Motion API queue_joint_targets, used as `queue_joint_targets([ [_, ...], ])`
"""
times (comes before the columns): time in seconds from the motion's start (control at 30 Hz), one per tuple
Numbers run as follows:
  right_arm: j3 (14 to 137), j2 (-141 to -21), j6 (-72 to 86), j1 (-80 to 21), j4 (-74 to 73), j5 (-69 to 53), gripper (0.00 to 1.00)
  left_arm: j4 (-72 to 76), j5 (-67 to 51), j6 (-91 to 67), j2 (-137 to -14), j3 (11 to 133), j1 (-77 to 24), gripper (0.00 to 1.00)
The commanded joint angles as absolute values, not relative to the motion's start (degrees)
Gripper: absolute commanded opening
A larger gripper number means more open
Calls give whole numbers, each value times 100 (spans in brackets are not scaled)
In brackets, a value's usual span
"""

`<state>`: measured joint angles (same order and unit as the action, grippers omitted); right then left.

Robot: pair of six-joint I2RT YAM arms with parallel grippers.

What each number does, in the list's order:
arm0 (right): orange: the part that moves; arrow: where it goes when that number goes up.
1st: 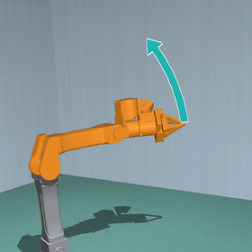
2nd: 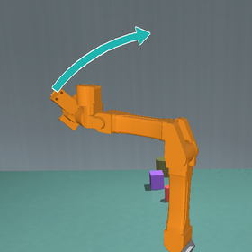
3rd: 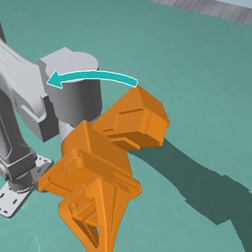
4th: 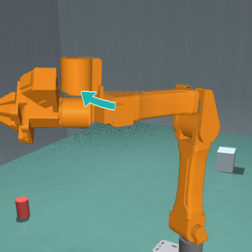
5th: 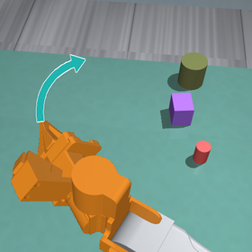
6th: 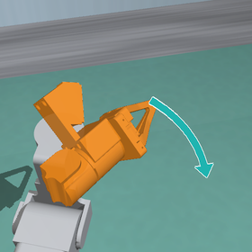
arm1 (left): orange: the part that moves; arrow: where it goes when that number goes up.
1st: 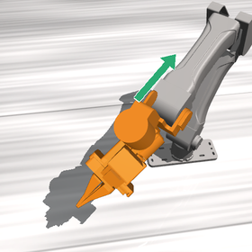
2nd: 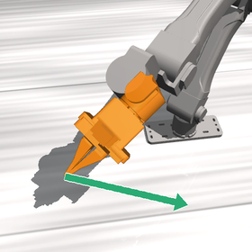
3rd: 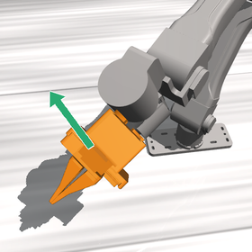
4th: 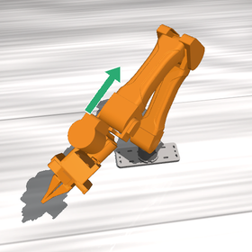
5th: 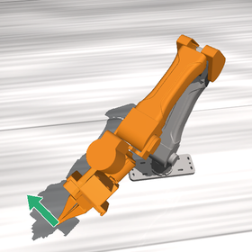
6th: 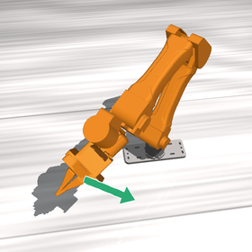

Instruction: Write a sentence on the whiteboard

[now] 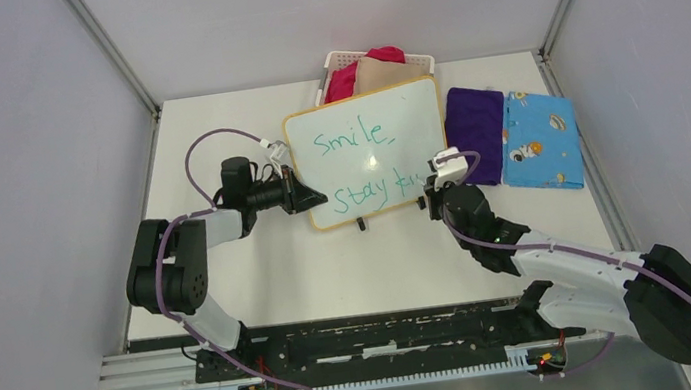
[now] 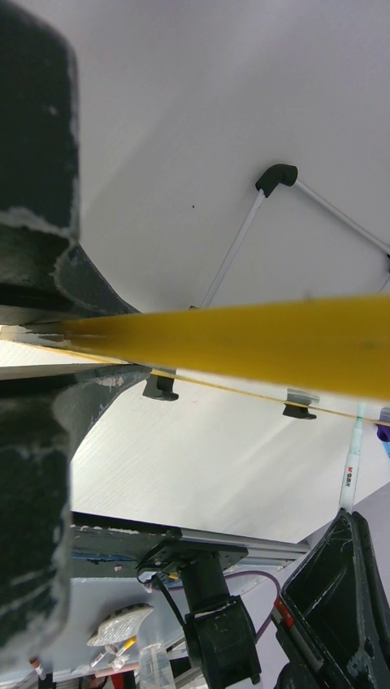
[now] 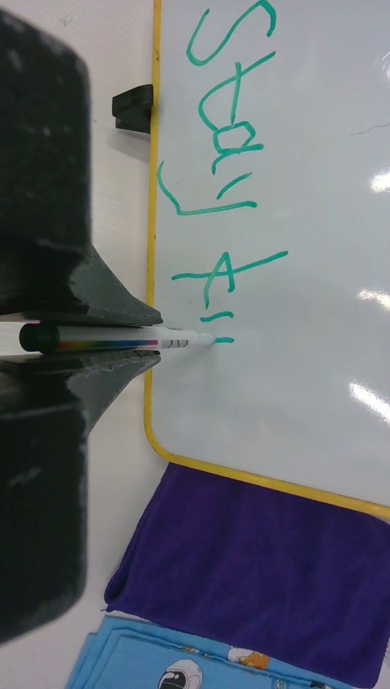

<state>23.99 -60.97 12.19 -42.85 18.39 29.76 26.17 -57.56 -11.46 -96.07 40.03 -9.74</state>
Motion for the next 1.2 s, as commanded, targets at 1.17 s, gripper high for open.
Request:
queue_joint_targets([
  [1.17,2910,-6250,1150,-4076,1687,2962,0,1741,-5157,-811,-9878,3949,-1134,2],
])
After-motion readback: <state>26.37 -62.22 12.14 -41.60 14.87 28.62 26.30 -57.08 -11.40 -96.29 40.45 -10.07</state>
